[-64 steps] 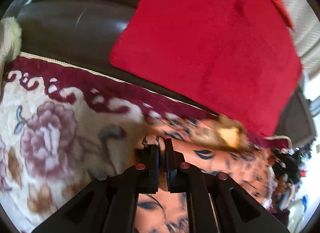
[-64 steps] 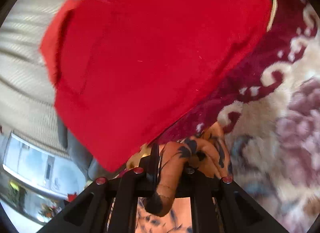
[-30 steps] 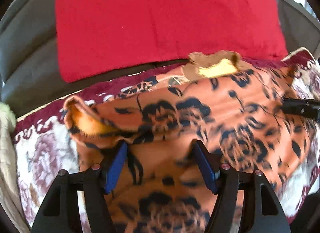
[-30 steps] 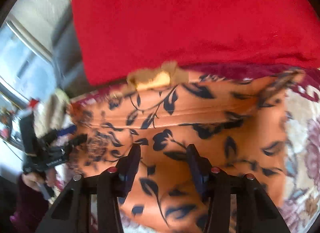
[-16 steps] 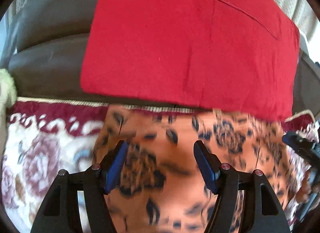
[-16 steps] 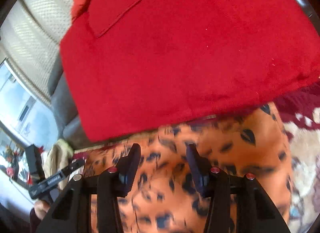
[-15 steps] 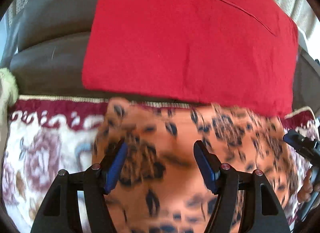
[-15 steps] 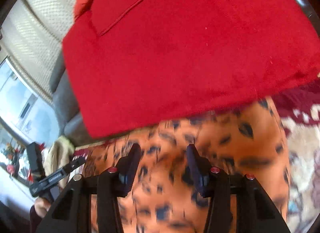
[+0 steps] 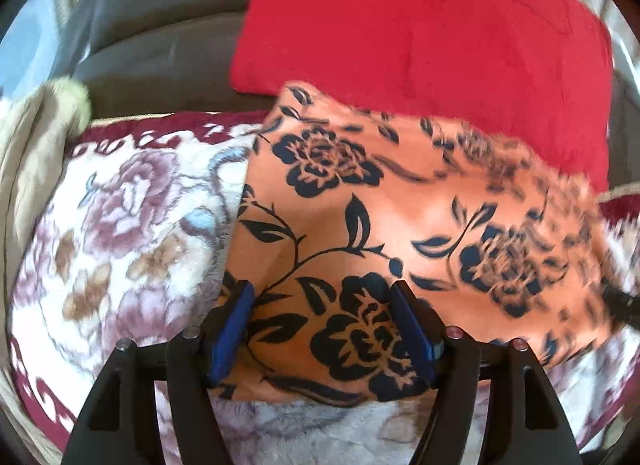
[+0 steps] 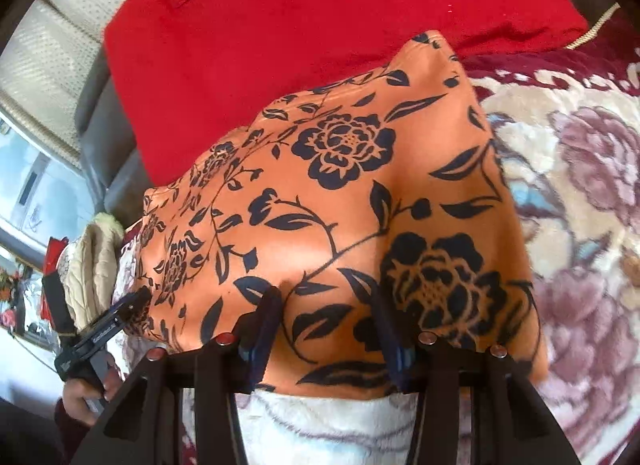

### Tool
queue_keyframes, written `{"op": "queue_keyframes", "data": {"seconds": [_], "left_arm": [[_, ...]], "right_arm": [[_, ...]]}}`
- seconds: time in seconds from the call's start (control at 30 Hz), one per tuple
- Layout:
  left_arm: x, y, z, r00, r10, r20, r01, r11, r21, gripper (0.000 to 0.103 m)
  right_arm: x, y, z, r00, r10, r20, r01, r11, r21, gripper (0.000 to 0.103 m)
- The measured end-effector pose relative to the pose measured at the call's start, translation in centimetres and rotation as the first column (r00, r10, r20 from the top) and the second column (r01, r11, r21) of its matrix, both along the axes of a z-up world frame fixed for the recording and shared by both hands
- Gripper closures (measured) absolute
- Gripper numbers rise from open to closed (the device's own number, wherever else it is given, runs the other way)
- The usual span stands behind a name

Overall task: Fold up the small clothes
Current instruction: 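Lower the folded blouse onto the blanket and open both grippers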

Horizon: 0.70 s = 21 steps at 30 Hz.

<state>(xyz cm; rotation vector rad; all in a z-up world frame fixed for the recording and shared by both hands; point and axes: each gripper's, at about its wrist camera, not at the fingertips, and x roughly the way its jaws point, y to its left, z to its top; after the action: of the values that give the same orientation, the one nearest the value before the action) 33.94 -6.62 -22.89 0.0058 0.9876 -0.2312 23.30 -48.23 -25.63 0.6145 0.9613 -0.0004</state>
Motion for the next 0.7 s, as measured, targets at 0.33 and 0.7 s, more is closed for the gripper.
{"op": "queue_keyframes", "data": {"seconds": [0.33,0.7], "left_arm": [[1.1,-0.5,-1.0,0.993,0.112,0.022,-0.113,0.993,0.036,0.022],[-0.2,0.8,0.8,0.988,0.127,0.092,-0.128,0.992,0.003,0.018]], "right_arm": [[8.4,3.8,3.6,0.994,0.016,0.112,-0.003,0.993,-0.116,0.05],[6.2,4.0,2.9,0.994,0.031,0.101,-0.021,0.995,-0.098,0.05]]}}
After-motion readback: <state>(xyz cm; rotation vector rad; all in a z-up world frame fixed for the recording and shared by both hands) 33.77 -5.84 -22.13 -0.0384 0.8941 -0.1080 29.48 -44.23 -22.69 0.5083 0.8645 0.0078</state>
